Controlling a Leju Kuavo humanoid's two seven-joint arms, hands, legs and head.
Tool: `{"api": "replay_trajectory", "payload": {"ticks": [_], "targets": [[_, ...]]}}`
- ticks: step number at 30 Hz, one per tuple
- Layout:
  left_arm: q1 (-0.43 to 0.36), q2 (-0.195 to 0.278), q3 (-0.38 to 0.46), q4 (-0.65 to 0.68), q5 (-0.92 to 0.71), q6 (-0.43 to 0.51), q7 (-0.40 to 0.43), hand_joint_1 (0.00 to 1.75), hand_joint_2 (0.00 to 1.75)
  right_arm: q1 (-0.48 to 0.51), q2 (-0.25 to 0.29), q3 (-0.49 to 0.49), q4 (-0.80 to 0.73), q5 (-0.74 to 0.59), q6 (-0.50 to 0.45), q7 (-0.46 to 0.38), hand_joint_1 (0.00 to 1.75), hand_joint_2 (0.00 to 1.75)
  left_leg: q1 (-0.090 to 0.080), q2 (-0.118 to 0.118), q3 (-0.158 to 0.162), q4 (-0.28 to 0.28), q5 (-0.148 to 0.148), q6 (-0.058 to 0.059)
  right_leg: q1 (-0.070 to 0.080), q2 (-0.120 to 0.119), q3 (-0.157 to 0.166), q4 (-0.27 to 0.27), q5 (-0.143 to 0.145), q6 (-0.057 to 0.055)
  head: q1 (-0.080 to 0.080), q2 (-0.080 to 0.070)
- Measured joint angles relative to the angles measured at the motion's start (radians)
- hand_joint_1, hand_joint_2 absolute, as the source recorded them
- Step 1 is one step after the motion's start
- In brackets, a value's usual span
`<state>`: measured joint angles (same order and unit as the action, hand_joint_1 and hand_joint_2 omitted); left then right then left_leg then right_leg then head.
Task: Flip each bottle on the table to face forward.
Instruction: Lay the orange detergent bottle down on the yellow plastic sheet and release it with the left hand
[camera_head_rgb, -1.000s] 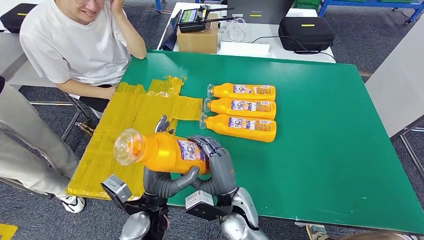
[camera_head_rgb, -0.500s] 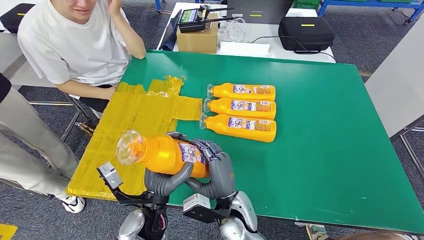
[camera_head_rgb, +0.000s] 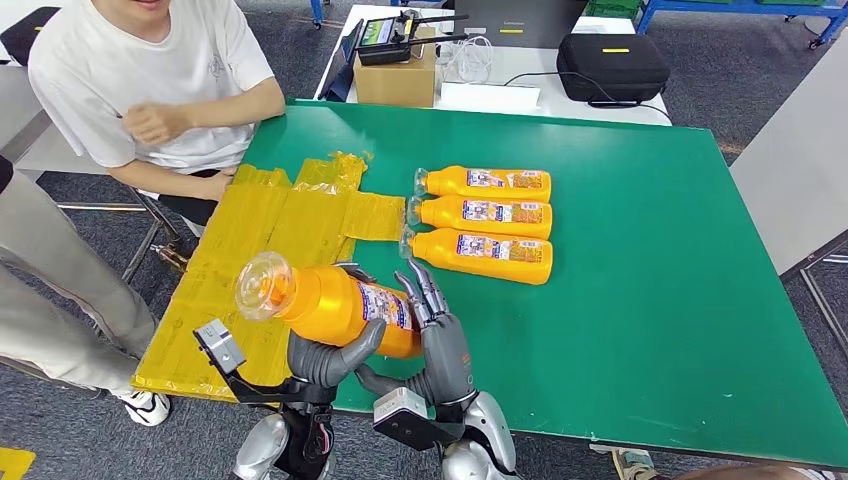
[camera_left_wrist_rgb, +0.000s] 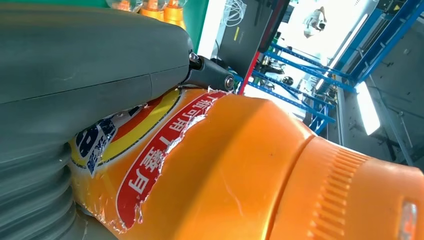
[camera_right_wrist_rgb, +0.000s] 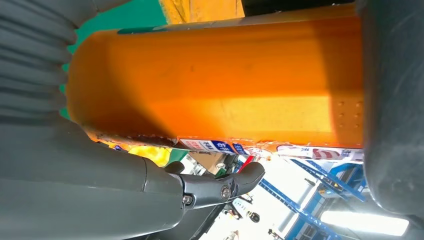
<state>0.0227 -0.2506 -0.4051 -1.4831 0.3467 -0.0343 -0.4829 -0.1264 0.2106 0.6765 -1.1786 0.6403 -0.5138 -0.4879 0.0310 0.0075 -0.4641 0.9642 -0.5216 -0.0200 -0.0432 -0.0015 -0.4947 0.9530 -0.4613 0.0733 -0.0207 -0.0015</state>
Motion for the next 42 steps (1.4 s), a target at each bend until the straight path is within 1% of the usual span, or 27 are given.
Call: {"api": "replay_trajectory", "payload": {"ticks": [23, 26, 28, 31, 34, 35, 36, 38, 40, 42], "targets": [[0.000, 0.000, 0.001, 0.000, -0.008, 0.005, -0.003, 1.75, 1.75, 0.006, 0.001, -0.009, -0.008, -0.008, 0.000, -0.001, 0.00, 0.00, 0.000, 0.000, 0.000, 0.000, 0.000, 0.000, 0.000, 0.000, 0.000, 0.000, 0.000, 0.000, 0.000, 0.000], [-0.002, 0.000, 0.002, 0.000, -0.047, 0.041, -0.016, 1.75, 1.75, 0.013, 0.005, -0.016, -0.018, -0.035, -0.006, -0.013, 0.00, 0.00, 0.000, 0.000, 0.000, 0.000, 0.000, 0.000, 0.000, 0.000, 0.000, 0.000, 0.000, 0.000, 0.000, 0.000], [-0.006, 0.000, 0.005, 0.001, -0.111, 0.112, -0.031, 1.75, 1.75, 0.021, 0.006, -0.023, -0.032, -0.050, -0.020, -0.026, 0.00, 0.00, 0.000, 0.000, 0.000, 0.000, 0.000, 0.000, 0.000, 0.000, 0.000, 0.000, 0.000, 0.000, 0.000, 0.000], [-0.019, 0.000, 0.021, 0.012, -0.281, 0.288, -0.073, 1.75, 1.75, 0.040, 0.006, -0.034, -0.060, -0.071, -0.048, -0.045, 0.00, 0.00, 0.000, 0.000, 0.000, 0.000, 0.000, 0.000, 0.000, 0.000, 0.000, 0.000, 0.000, 0.000, 0.000, 0.000], [-0.033, 0.000, 0.049, 0.027, -0.493, 0.471, -0.119, 1.68, 1.75, 0.060, 0.005, -0.043, -0.090, -0.098, -0.070, -0.068, 0.00, 0.00, 0.000, 0.000, 0.000, 0.000, 0.000, 0.000, 0.000, 0.000, 0.000, 0.000, 0.000, 0.000, 0.000, 0.000], [-0.037, 0.000, 0.061, 0.032, -0.581, 0.531, -0.118, 1.65, 1.75, 0.066, 0.005, -0.048, -0.100, -0.122, -0.085, -0.089, 0.00, 0.00, 0.000, 0.000, 0.000, 0.000, 0.000, 0.000, 0.000, 0.000, 0.000, 0.000, 0.000, 0.000, 0.000, 0.000], [-0.040, -0.001, 0.078, 0.037, -0.691, 0.590, -0.103, 1.64, 1.75, 0.072, 0.007, -0.056, -0.111, -0.162, -0.104, -0.116, 0.00, 0.00, 0.000, 0.000, 0.000, 0.000, 0.000, 0.000, 0.000, 0.000, 0.000, 0.000, 0.000, 0.000, 0.000, 0.000], [-0.051, -0.014, 0.151, 0.062, -1.011, 0.686, -0.076, 1.64, 1.75, 0.080, 0.011, -0.078, -0.130, -0.274, -0.136, -0.168, 0.00, 0.00, 0.000, 0.000, 0.000, 0.000, 0.000, 0.000, 0.000, 0.000, 0.000, 0.000, 0.000, 0.000, 0.000, 0.000], [-0.068, -0.035, 0.270, 0.106, -1.379, 0.723, -0.101, 1.63, 1.75, 0.083, 0.014, -0.101, -0.140, -0.352, -0.144, -0.191, 0.00, 0.00, 0.000, 0.000, 0.000, 0.000, 0.000, 0.000, 0.000, 0.000, 0.000, 0.000, 0.000, 0.000, 0.000, 0.000], [-0.079, -0.050, 0.379, 0.147, -1.653, 0.729, -0.126, 1.59, 1.75, 0.086, 0.016, -0.115, -0.145, -0.375, -0.145, -0.198, 0.00, 0.00, 0.000, 0.001, 0.000, 0.000, 0.000, 0.000, 0.000, 0.001, 0.000, 0.000, 0.000, 0.000, 0.000, 0.000]]}}
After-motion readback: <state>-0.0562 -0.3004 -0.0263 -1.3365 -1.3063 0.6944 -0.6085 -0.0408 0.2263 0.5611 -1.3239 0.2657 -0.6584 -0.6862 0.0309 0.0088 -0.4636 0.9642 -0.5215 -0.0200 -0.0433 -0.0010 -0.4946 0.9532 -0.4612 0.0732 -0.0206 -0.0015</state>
